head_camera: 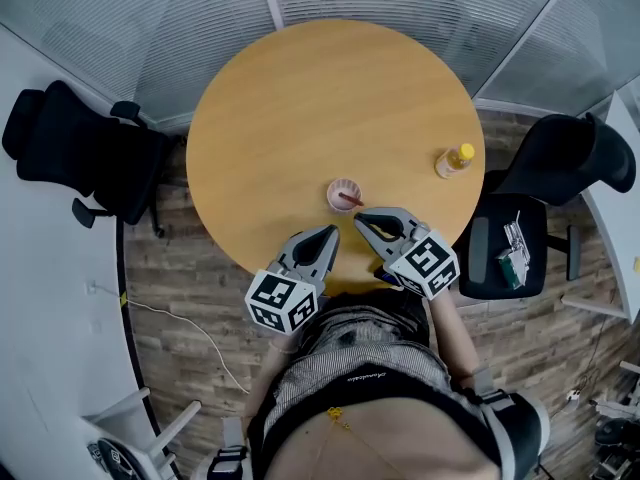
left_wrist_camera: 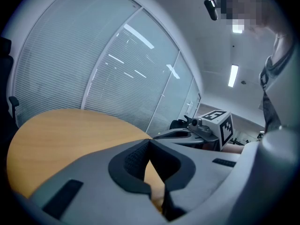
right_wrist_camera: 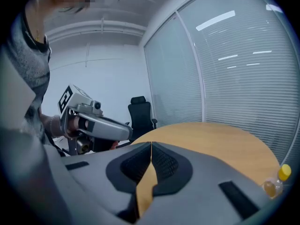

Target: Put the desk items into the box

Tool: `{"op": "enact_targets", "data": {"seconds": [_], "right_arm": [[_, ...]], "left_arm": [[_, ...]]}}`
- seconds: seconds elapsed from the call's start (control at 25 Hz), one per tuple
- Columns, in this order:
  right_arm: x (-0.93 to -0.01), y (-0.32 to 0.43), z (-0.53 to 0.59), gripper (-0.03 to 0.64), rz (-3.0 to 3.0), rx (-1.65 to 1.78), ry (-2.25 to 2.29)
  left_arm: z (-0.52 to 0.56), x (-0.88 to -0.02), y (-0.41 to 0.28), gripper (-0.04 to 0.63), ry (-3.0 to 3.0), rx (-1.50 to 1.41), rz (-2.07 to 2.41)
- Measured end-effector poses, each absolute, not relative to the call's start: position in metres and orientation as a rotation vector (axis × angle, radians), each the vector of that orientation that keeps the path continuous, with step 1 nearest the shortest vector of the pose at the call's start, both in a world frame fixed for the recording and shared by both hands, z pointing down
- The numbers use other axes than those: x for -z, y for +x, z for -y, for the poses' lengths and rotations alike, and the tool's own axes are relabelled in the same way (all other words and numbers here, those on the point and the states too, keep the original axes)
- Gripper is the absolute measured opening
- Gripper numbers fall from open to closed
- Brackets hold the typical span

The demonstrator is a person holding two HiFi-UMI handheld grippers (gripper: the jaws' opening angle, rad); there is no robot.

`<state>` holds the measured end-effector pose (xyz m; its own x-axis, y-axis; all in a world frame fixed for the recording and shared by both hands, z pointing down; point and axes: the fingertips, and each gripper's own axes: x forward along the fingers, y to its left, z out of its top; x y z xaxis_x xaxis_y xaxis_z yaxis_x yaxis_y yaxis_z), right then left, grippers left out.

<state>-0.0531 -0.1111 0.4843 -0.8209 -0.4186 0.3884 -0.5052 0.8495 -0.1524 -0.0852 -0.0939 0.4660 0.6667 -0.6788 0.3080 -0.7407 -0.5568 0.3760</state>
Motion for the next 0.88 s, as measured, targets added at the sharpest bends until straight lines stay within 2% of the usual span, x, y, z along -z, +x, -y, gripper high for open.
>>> {"op": "enact_targets", "data": {"seconds": [0.44, 0.88], "right_arm": [[-0.427, -0.055, 0.107, 0.021, 2.785, -0.243, 0.718], [-0.427, -0.057, 0.111, 0.021, 2.784, -0.230, 0.697]], "left_arm": [[0.099, -0.420, -0.077, -0.003, 2.525, -0.089, 1.133], [0.104, -0.419, -0.076, -0.002, 2.575, -0.133, 1.159]]}}
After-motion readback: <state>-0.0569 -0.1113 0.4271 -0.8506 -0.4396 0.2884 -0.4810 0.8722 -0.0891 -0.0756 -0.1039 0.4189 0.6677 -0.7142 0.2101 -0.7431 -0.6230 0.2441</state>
